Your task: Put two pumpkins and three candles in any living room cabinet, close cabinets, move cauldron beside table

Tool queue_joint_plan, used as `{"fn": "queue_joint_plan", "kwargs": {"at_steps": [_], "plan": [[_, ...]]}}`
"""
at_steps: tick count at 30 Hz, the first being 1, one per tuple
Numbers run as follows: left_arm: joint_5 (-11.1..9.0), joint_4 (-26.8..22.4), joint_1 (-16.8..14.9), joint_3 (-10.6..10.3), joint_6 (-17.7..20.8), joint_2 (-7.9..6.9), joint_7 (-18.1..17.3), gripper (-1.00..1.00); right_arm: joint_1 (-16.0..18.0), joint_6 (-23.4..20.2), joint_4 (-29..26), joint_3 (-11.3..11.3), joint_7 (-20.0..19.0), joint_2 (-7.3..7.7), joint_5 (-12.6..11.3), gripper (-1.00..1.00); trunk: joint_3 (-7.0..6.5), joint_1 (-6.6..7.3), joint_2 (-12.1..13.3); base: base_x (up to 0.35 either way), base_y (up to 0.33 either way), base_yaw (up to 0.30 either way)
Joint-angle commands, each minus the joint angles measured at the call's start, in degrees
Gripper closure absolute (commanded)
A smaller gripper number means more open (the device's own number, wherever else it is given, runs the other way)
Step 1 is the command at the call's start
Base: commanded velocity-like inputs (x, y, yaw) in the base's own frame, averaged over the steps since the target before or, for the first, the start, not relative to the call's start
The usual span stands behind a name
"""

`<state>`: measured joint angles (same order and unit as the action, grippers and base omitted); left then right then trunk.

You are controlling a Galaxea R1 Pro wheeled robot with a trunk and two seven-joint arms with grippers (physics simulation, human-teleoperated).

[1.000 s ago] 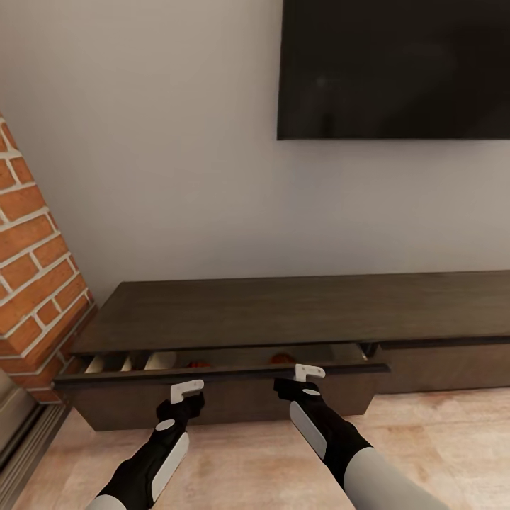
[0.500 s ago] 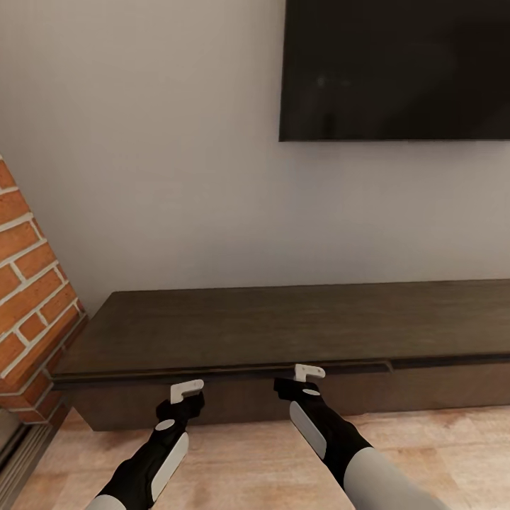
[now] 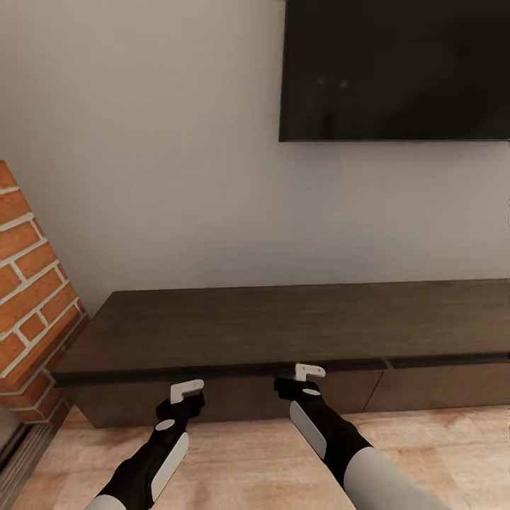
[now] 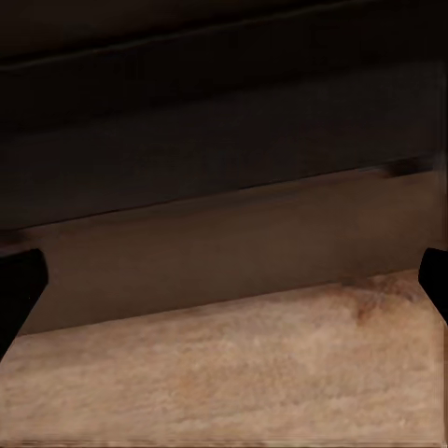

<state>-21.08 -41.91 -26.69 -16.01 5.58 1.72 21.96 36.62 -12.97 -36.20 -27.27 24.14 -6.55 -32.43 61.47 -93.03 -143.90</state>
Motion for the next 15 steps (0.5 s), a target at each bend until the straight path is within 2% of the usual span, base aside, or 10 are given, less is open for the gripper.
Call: {"fn": "queue_joint_plan", "kwargs": {"at_steps": [1,11,13,15], "plan": [[-0.36,-0.11,-0.03,-0.25,0.22,-0.05,0.46,-1.00,0.05,-0.21,-0.09,-0.27,0.47,0.04,-0.36,-1.00,0.05,0.03,-0.03,-0.219,0.000,0.000],[-0.38,-0.21,-0.03,-0.23,0.52,-0.01,0.47,-1.00,0.06,-0.80,-0.09,-0.25,0.54,-0.05,-0.36,-1.00,0.05,0.03,-0.03,-0.309,0.000,0.000],[-0.50,-0.60,-0.03,-0.23,0.92,-0.03,0.55,-1.00,0.05,-2.30,-0.20,-0.24,0.80,-0.10,-0.34,-1.00,0.05,0.03,-0.03,-0.329,0.000,0.000],[-0.75,-0.76,-0.03,-0.20,2.06,-0.04,0.60,-1.00,0.07,-5.77,-0.34,-0.21,2.65,-0.23,-0.25,-1.00,0.05,0.03,-0.03,-0.329,0.000,0.000]]}}
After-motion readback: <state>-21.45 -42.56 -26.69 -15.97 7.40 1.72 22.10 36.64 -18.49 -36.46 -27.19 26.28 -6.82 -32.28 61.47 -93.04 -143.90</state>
